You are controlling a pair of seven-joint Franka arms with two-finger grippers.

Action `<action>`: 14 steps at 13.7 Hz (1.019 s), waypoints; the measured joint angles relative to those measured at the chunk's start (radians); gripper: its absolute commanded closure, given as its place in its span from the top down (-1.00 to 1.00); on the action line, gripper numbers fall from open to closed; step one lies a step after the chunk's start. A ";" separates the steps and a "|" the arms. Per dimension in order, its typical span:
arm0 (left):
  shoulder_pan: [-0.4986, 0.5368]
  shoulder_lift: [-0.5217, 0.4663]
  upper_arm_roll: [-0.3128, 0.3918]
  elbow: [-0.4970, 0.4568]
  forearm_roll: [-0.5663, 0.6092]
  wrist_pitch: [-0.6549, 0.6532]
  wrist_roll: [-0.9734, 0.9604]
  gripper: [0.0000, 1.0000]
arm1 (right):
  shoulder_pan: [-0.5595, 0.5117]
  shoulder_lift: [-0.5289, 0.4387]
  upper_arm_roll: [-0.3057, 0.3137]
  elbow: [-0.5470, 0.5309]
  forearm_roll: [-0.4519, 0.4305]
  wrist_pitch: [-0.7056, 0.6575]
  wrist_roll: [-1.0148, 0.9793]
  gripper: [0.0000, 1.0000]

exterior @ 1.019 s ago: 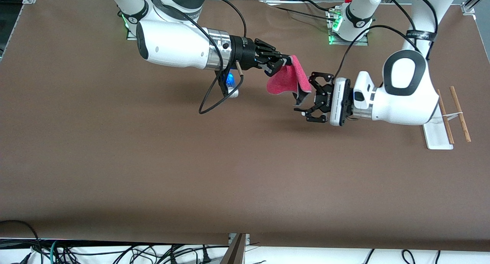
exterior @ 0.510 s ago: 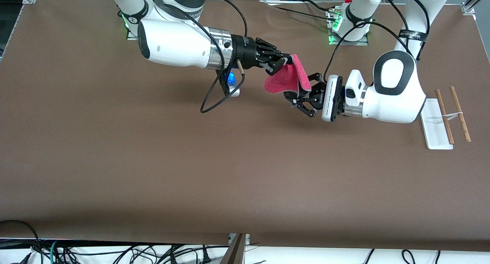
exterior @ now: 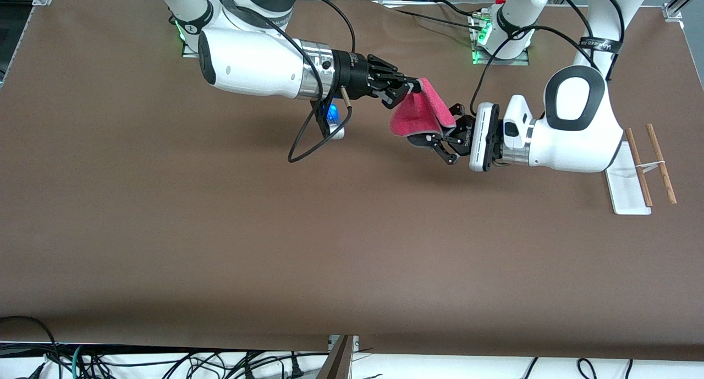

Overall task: Pass towel and hang on rack
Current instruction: 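Open the right gripper while the left gripper pulls the towel away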

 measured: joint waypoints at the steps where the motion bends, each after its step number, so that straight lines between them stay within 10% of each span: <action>1: 0.006 -0.007 0.003 0.003 0.020 0.000 0.000 -1.00 | 0.000 0.002 0.000 0.000 0.000 0.000 0.000 1.00; 8: 0.047 -0.024 0.030 0.125 0.301 -0.031 -0.192 -1.00 | -0.078 0.004 -0.028 0.032 -0.003 -0.067 -0.004 1.00; 14: 0.312 -0.002 0.045 0.191 0.551 -0.158 -0.235 -1.00 | -0.254 0.003 -0.034 0.077 -0.115 -0.271 -0.084 1.00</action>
